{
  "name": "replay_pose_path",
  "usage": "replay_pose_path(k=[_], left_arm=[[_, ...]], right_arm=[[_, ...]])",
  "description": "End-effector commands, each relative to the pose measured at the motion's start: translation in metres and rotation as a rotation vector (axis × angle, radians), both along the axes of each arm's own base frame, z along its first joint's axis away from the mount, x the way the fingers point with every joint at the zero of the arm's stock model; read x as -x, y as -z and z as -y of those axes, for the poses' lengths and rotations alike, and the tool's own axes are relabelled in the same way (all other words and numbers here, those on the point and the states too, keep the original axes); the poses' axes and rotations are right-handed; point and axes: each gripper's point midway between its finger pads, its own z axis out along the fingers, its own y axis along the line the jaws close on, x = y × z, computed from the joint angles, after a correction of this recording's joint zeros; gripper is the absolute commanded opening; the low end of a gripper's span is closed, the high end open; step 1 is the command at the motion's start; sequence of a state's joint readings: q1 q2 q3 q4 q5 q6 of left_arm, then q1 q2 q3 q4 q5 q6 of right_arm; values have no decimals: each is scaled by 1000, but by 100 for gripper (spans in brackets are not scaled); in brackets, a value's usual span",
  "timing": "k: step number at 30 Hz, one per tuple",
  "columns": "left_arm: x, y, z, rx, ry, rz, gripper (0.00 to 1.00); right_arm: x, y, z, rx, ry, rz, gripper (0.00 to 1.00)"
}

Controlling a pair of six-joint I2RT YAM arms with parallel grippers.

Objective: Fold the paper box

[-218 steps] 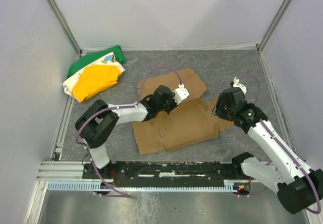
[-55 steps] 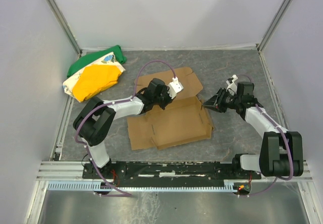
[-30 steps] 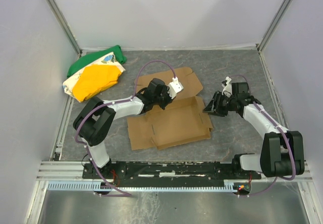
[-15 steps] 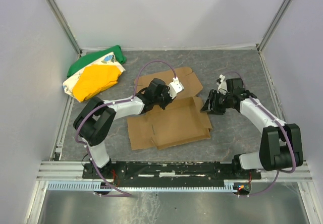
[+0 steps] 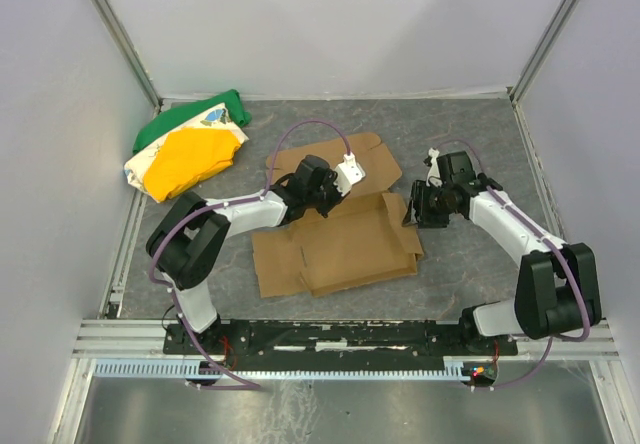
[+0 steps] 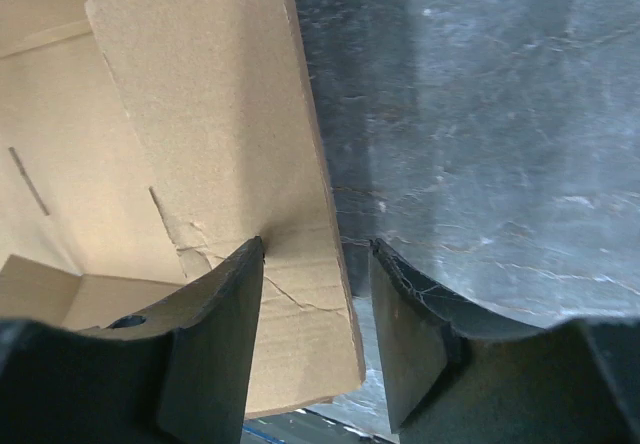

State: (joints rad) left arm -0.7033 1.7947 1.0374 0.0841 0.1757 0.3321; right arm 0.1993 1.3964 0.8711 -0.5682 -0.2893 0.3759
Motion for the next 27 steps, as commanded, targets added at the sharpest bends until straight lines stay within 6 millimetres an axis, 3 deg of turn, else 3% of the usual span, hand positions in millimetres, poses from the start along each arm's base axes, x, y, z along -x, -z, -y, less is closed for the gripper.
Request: replay_pose_path(k=[1,12,27], left_arm=[[35,53,-22,-120,-52,-205,3],[36,52,-22,-135,-50,-196,3],[38,52,-20,-138,-45,-194,3]], right_arm=[[-1,-11,17,130,10,31,53],[-5,-19,-21,-55,-79,34,57],[13,-22,-20,-67,-107,9,59]])
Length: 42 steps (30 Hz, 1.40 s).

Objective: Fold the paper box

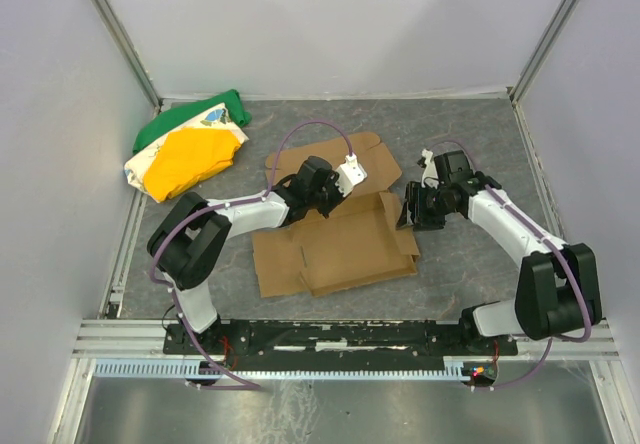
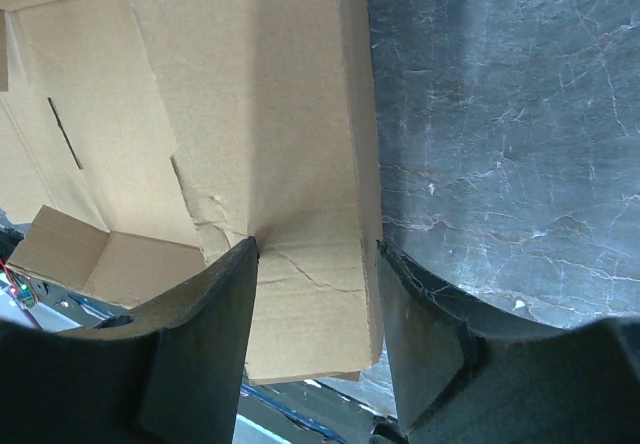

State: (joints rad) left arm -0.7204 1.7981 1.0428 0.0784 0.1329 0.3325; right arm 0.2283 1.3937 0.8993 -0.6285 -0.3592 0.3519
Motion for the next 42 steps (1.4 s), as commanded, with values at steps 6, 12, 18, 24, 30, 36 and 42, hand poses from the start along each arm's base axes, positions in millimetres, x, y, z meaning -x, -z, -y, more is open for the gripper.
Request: replay_pose_path(k=[6,12,18,24,30,36,42], left_arm=[[38,48,-20,-99,-32,-193,3],[36,34,-18,-59,-27,-150,3],[29,-14,-16,36,-62,-102,3],[38,-93,-9,167,-43,-65,11],[58,-105,-7,231,0,-101,22],[63,-53,-9,134,-14,-222,27],[58,-53,-2,146,-22,-237,27]], right_arm=[[-4,-3,-12,-57,-35,16,59],[-10,-1,-21,-103,-38,13,59],[-11,3,-15,-68,-28,7,58],[-10,12,-9,-30,-12,-5,57],[-10,15,-9,-33,-12,-3,56],[-9,13,-11,-45,-18,5,54],[-6,17,-13,-55,-27,-6,53]])
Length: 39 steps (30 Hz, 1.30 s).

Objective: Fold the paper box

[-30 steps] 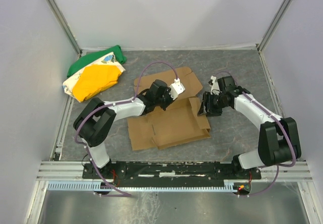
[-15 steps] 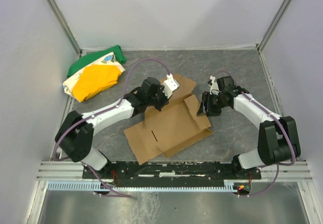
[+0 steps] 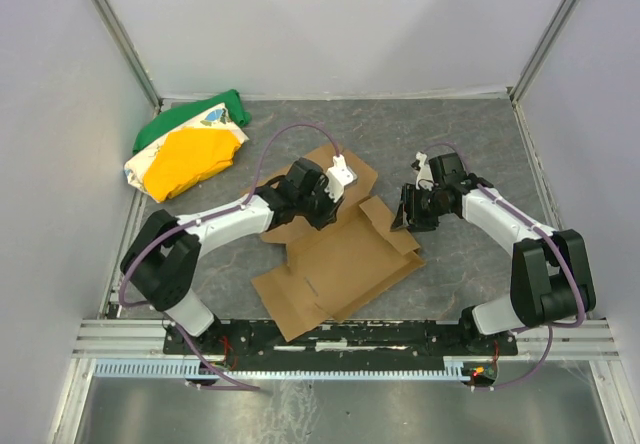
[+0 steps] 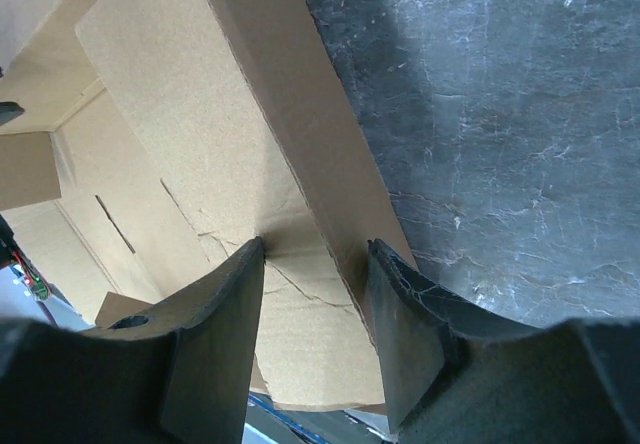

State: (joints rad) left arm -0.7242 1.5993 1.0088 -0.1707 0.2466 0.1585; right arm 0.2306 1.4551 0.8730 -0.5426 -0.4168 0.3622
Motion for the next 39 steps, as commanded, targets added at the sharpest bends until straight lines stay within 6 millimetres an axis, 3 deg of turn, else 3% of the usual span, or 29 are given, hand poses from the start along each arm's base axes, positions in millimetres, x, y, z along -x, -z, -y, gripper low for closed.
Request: replay_pose_path(k=[1,6,9,11,15,19,26,33,39], left_arm=[[0,-27,15,80,3,-11,26],[32,-77,30,198,118,9,27],[70,-112,45,275,222,34,29],[100,-117,60,281,280,22,31],[146,-92,80,174,345,11,31],[155,-63,80,90,295,88,33],[167,-53,111,145,288,75,33],[202,-28,149,161,372,27,33],[215,-12,155,180,382,0,32]], right_arm=[[-2,2,-2,-4,-8,14,53],[-3,0,-2,-4,-8,15,53],[-3,0,-2,1,-8,15,53],[-3,1,-2,3,-7,15,53],[-4,1,-1,6,-4,14,53],[-3,0,-1,6,-4,14,53],[-3,2,-2,3,-6,8,53],[-1,2,-2,2,-8,0,55],[-2,0,-3,-3,-8,5,55]])
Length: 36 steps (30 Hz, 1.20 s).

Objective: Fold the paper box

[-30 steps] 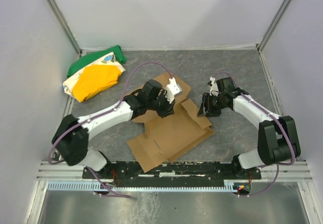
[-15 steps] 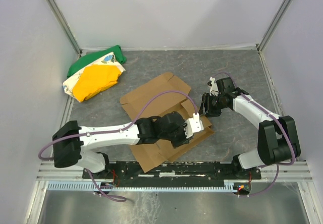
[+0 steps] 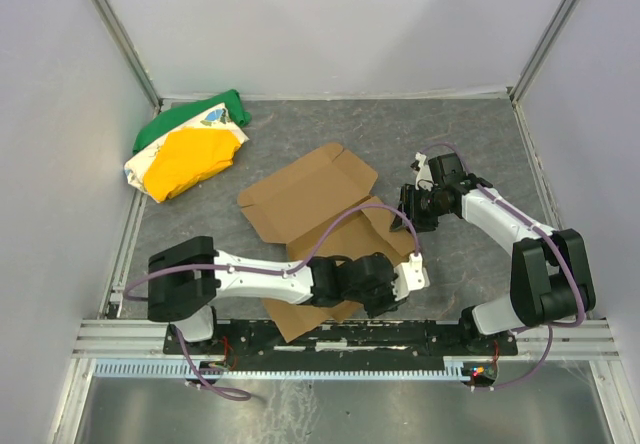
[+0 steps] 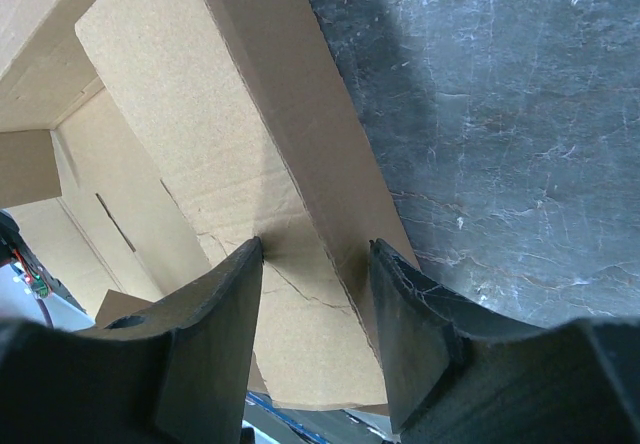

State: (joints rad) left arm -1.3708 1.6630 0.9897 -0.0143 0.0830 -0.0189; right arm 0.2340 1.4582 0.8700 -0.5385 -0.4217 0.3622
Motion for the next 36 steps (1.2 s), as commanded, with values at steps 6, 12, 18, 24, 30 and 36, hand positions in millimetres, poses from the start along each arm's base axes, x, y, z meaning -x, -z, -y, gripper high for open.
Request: replay_pose_path(k=[6,12,18,24,30,36], left_arm=[[-6,7,11,42,-58,-6,32],[-3,26,8,23,-72,-33,31],[-18,36,-1,-14,-127,-5,29],[-19,35,-11,6,-166,-30,28],[-23,36,-20,29,-199,-58,28],[-25,23,-17,58,-205,-59,28]], right_arm=[[-5,-4,-5,-18,-7,12,62],[-5,-6,-6,-26,-10,16,63],[-5,-7,-6,-27,-11,21,64],[-7,-7,-7,-33,-8,17,64],[-9,-13,-12,-66,-13,33,76],[-8,-10,-15,-81,-26,16,77]])
